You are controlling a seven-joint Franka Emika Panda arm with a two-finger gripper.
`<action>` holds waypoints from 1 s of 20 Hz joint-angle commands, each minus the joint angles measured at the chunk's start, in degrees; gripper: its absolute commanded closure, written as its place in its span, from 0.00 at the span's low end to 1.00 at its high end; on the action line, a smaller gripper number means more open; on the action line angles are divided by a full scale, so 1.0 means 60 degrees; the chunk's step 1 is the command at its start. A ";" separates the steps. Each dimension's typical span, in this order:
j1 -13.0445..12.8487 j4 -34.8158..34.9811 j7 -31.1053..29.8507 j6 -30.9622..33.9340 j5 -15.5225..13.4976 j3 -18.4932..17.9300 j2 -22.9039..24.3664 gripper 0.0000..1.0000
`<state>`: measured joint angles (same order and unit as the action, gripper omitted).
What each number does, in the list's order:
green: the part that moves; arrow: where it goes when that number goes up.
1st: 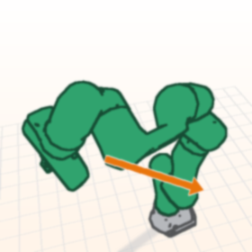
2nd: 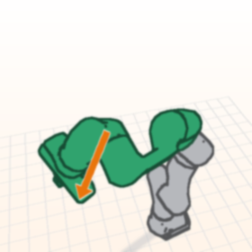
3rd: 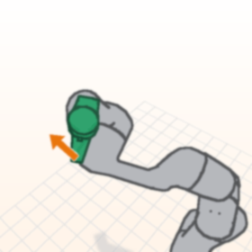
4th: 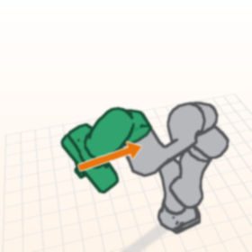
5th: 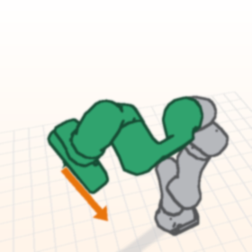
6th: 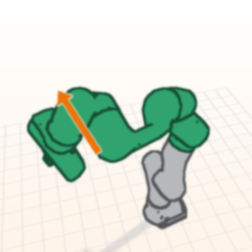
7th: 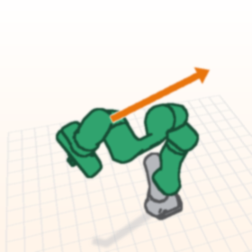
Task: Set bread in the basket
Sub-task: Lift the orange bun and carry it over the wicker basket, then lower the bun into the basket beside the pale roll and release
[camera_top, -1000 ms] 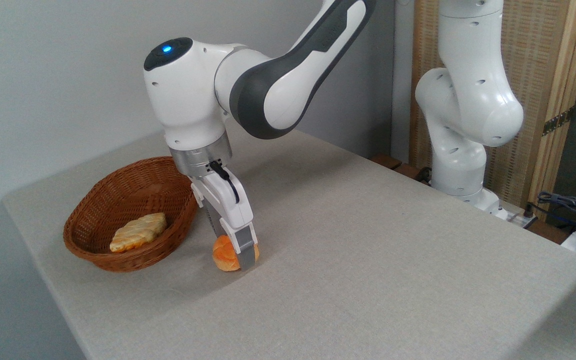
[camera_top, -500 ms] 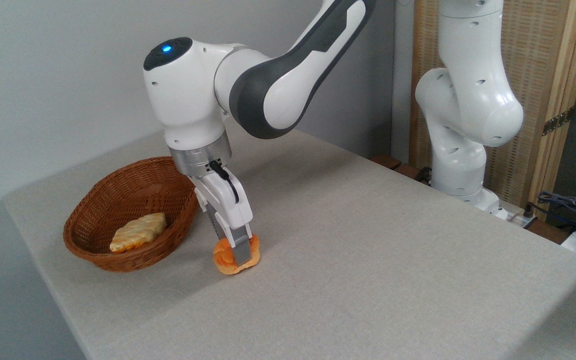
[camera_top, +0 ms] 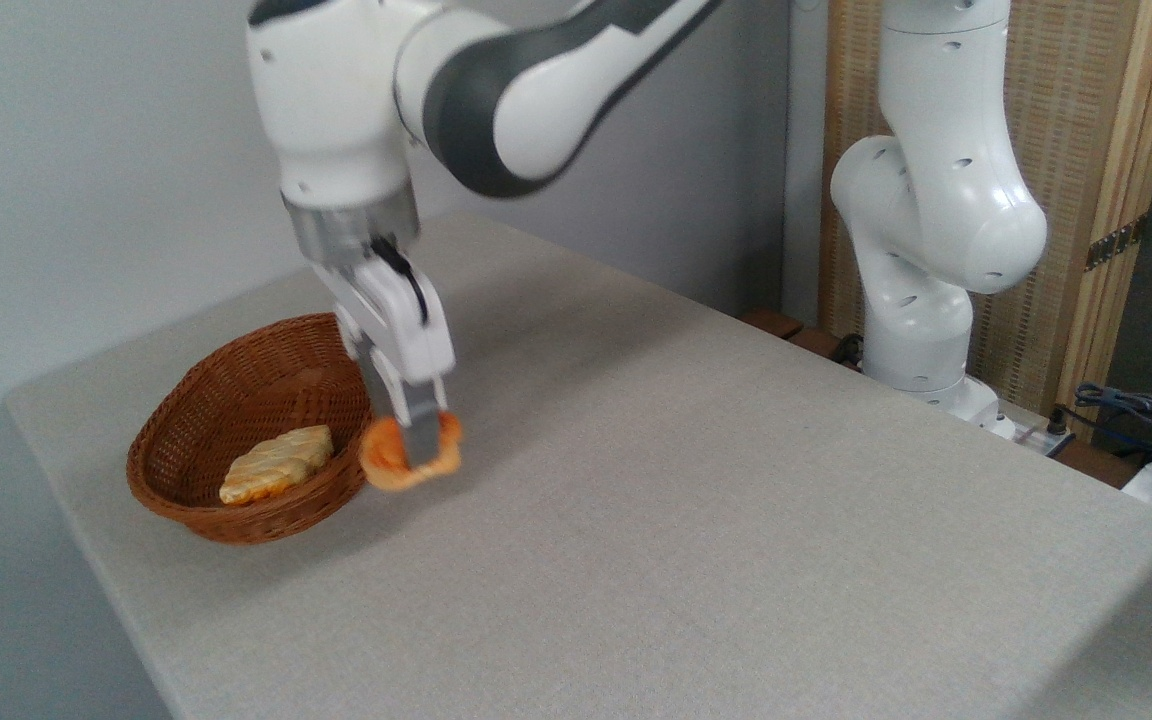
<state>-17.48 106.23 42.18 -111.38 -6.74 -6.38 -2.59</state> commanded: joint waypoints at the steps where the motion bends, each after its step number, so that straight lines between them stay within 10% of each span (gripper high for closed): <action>1: -0.0030 -0.1091 -0.1124 0.0253 -0.0414 0.0666 -0.0459 0.48; 6: -0.0030 -0.2133 -0.2971 0.0048 -0.0444 0.1853 -0.1632 0.41; 11: -0.0045 -0.2134 -0.3660 -0.1034 -0.0327 0.2323 -0.2130 0.00; 20: -0.0060 -0.2119 -0.3676 -0.1226 -0.0312 0.2323 -0.2278 0.00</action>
<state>-17.85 94.49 21.23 -118.44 -8.63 7.46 -15.82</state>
